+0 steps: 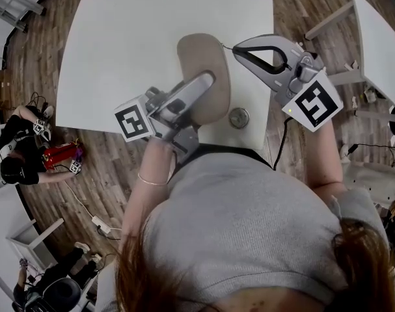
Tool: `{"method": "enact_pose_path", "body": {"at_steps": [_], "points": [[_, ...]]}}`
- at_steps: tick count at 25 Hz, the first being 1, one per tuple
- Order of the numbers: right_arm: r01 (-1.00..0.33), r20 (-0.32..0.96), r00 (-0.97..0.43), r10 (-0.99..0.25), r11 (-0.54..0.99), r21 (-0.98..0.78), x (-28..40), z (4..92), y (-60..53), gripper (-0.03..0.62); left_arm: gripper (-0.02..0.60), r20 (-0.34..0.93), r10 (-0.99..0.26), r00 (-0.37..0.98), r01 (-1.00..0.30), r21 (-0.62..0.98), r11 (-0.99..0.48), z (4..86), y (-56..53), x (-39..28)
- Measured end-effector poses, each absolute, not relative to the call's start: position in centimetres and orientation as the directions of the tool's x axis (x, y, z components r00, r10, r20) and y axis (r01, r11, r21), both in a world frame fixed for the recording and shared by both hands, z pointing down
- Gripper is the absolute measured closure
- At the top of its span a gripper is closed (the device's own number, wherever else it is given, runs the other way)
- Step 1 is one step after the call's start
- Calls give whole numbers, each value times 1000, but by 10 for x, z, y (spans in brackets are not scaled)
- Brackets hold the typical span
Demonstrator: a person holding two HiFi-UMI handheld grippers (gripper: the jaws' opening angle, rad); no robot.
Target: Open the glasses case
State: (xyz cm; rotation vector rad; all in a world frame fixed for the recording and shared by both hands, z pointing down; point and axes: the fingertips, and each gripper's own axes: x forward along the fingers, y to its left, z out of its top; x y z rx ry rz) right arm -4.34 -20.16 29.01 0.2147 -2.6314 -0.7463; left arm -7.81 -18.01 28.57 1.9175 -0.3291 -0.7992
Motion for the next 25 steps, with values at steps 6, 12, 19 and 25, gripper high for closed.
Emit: {"method": "enact_pose_path", "body": {"at_steps": [6, 12, 19, 25], "points": [[-39, 334, -910, -247, 851, 524, -43, 293, -198, 584, 267, -382, -546, 746, 104, 876, -471, 287, -183, -80], [-47, 344, -902, -260, 852, 522, -42, 297, -197, 585, 267, -367, -555, 747, 102, 888, -449, 290, -187, -81], [-52, 343, -903, -260, 857, 513, -28, 299, -190, 585, 267, -357, -557, 750, 89, 889, -450, 288, -188, -70], [-52, 344, -903, -256, 861, 506, -29, 302, -189, 584, 267, -350, -566, 746, 82, 892, -444, 291, -194, -72]]}}
